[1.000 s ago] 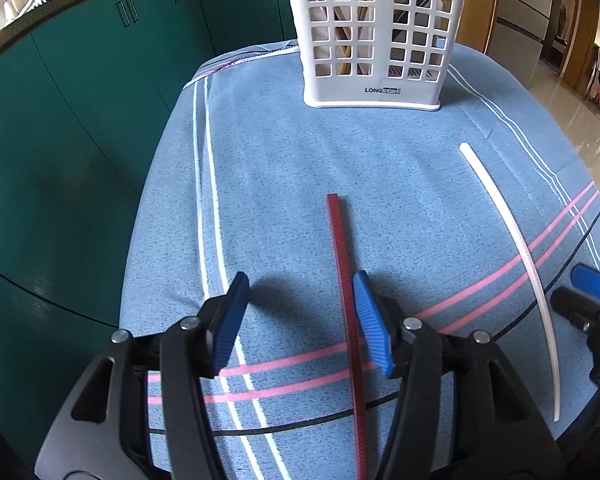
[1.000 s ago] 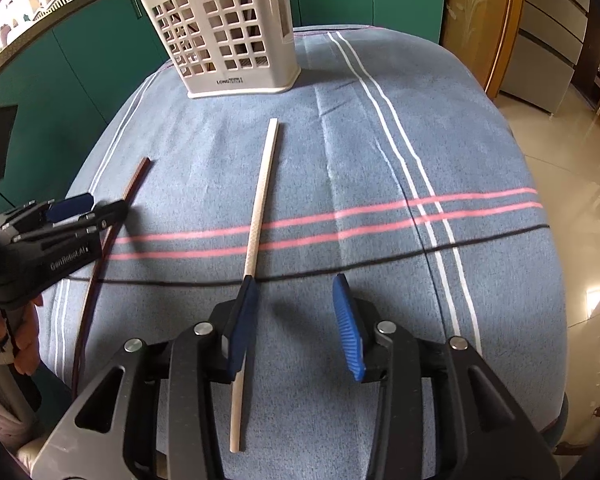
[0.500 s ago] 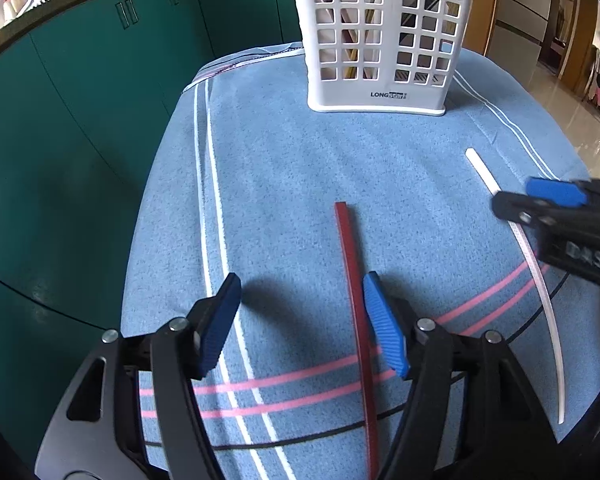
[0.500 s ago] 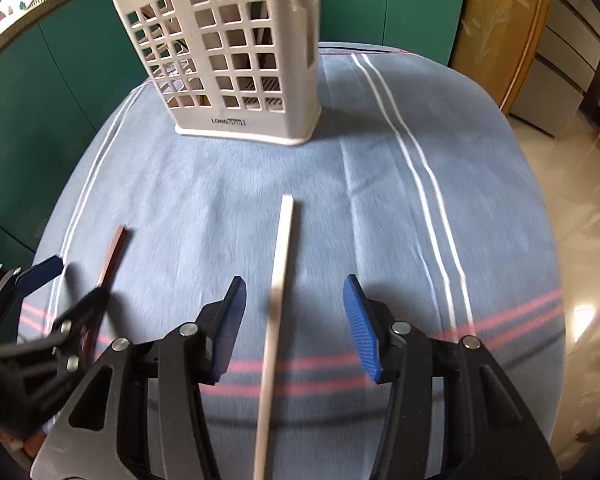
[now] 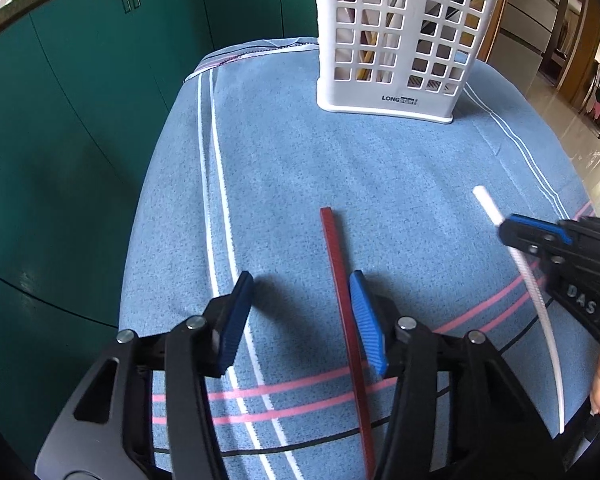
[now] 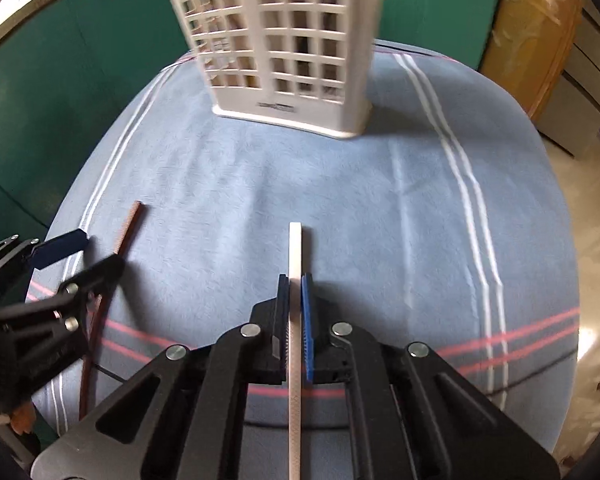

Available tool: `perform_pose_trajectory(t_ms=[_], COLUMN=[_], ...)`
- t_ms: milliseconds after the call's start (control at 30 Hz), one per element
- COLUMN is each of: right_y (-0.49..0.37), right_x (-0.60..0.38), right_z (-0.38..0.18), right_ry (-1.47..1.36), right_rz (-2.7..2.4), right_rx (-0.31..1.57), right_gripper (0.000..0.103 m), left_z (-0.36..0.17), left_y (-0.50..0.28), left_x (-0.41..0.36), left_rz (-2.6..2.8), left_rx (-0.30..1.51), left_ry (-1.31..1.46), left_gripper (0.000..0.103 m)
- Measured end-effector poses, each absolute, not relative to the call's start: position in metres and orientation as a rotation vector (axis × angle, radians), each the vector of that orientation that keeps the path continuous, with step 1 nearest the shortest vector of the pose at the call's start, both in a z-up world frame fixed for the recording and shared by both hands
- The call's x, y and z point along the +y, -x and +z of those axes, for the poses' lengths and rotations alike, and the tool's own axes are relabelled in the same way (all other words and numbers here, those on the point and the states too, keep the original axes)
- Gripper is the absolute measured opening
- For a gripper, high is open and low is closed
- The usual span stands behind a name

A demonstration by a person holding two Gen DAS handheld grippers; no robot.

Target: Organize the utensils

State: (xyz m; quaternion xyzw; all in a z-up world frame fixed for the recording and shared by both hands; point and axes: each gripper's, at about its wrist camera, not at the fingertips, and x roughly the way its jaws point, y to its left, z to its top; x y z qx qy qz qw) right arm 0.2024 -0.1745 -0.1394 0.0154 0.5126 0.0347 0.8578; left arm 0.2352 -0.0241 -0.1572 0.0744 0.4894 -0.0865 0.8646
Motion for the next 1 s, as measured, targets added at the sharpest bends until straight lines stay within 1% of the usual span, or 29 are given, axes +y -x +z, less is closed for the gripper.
perform_pose_trajectory(t_ms=[33,67,100,133,167,367,567,733,800,867,900,933,967,1000], right_y=[-0.202,-0.201,-0.200,-0.200,-0.200,-0.204,-0.205,-0.211,-0.211,-0.209,-0.207,-0.206,-0.204,-0.201], right_x=[-0.178,-0.182,-0.186,-0.190,-0.192,-0.192,-0.185,-0.183,-0.184,-0.183,-0.183,-0.182,-0.181,-0.180], right_z=[-0.139,-0.139,-0.138,-0.138,-0.138,-0.140,-0.140,-0.141,-0.141,-0.141,-0.141,-0.140,-0.140,-0.140], right_ry=[-0.041,-0.051,-0.060,-0.068,-0.074,-0.062,-0.042,-0.020,-0.022,-0.017,-0.016,-0.018,-0.020,-0.027], right_rz=[0.058,0.044,0.033,0.025,0.020,0.015,0.010,0.002,0.002,0.005,0.008,0.021,0.035,0.052], right_rx=[1.076,1.073,1.067,1.065,1.063,1.066,1.057,1.047,1.042,1.036,1.033,1.031,1.030,1.032], right_gripper=[0.010,0.016,0.019,0.024,0.026,0.026,0.034,0.034,0.034,0.034,0.033,0.027,0.017,0.013], left_z=[-0.157,-0.157,-0.157,-0.157,-0.157,-0.158,-0.159,-0.159,-0.159,-0.159,-0.159,-0.159,-0.158,-0.158], left_y=[-0.238,-0.240,-0.241,-0.243,-0.245,-0.257,-0.263,-0.265,-0.263,-0.261,-0.259,-0.257,-0.255,-0.253], left_x=[-0.024,-0.026,-0.027,-0.028,-0.031,-0.039,-0.042,-0.044,-0.045,-0.047,-0.049,-0.050,-0.052,-0.053], left_rz=[-0.181,-0.182,-0.182,-0.183,-0.185,-0.198,-0.199,-0.209,-0.225,-0.254,-0.269,-0.284,-0.293,-0.302], left_rx=[1.026,1.026,1.026,1.026,1.025,1.032,1.039,1.048,1.050,1.049,1.048,1.047,1.047,1.048], left_ry=[-0.158,-0.161,-0.164,-0.166,-0.170,-0.174,-0.170,-0.166,-0.162,-0.165,-0.167,-0.169,-0.171,-0.169], left_gripper=[0.050,0.050,0.050,0.050,0.050,0.050,0.051,0.052,0.048,0.040,0.038,0.033,0.025,0.020])
